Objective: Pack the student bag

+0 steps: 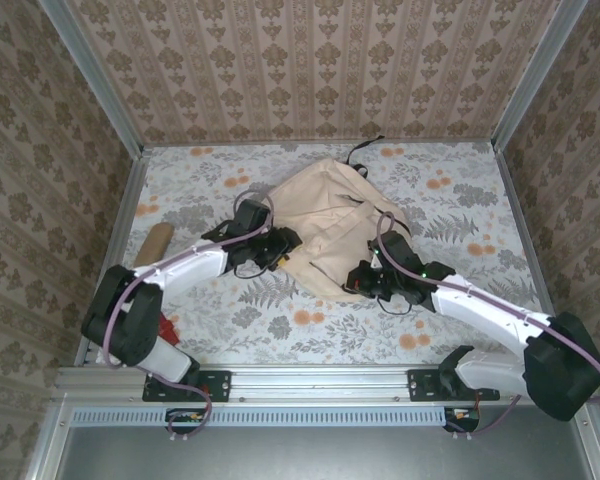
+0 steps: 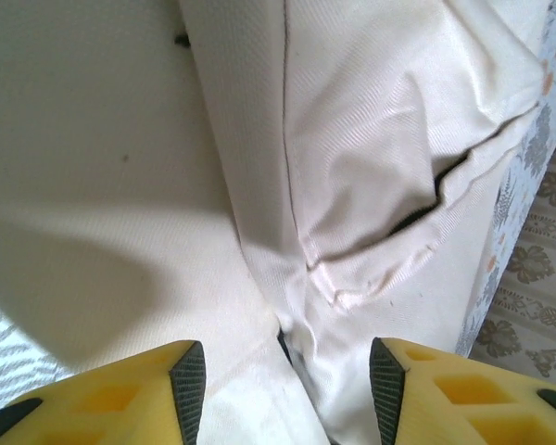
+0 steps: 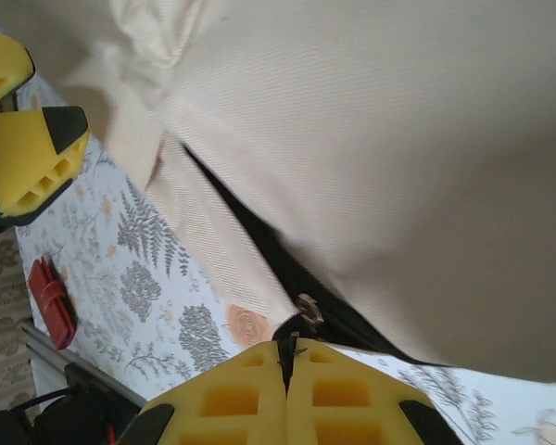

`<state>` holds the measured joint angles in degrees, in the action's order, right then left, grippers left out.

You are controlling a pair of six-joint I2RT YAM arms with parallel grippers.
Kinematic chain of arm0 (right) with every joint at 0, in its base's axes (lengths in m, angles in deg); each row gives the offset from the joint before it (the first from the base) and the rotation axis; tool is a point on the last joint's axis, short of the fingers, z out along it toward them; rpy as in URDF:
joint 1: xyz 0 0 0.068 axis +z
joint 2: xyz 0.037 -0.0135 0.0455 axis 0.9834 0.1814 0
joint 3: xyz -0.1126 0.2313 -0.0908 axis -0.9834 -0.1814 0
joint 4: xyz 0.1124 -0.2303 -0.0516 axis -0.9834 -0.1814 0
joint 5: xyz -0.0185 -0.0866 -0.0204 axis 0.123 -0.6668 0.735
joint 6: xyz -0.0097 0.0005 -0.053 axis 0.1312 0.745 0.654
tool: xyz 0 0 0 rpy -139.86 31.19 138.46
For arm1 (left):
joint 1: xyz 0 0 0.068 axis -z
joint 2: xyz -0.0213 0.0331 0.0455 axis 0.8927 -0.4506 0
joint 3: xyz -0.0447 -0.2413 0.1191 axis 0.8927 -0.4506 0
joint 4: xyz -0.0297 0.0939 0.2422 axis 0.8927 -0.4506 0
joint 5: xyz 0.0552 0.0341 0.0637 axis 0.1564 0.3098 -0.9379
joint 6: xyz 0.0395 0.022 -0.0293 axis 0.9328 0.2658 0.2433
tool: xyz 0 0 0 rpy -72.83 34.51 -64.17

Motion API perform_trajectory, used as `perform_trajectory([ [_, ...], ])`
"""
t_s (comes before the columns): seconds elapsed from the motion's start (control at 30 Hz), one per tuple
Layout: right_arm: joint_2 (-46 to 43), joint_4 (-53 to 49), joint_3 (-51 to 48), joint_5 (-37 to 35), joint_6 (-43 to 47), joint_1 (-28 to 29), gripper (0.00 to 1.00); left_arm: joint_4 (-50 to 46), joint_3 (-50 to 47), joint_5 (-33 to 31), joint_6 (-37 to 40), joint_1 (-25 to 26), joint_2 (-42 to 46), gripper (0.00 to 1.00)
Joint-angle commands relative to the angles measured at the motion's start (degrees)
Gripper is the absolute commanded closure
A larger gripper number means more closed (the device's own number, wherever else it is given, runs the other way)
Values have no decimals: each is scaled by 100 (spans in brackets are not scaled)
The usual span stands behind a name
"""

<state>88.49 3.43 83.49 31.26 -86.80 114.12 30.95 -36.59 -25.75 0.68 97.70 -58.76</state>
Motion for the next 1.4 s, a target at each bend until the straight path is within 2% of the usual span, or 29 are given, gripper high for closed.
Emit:
perform_trajectory([
  [0.0,159,432,370,306,106,69,100,-252,-200,-269,-160,191,347,47],
  [0.27,-48,357,294,583,94,85,100,462,-92,-50,-796,993,-208,54],
  [0.5,-372,-69,121,690,98,88,100,520,207,39,-963,1262,-814,61],
  [0.67,-373,-302,34,756,131,85,100,709,206,66,-1109,1350,-1030,62],
  [0.73,-327,-414,40,796,181,86,100,725,267,58,-1093,1352,-1070,62],
  [0.87,-249,-624,77,771,297,85,100,765,319,38,-1039,1351,-1093,51],
  [1.0,-142,-620,94,815,336,94,100,876,345,93,-1061,1351,-1142,49],
  [1.2,-173,-734,122,638,350,103,100,713,312,21,-1066,1339,-1173,71],
  [1.37,-370,-1461,272,42,586,103,100,463,242,-225,-931,1282,-1015,88],
])
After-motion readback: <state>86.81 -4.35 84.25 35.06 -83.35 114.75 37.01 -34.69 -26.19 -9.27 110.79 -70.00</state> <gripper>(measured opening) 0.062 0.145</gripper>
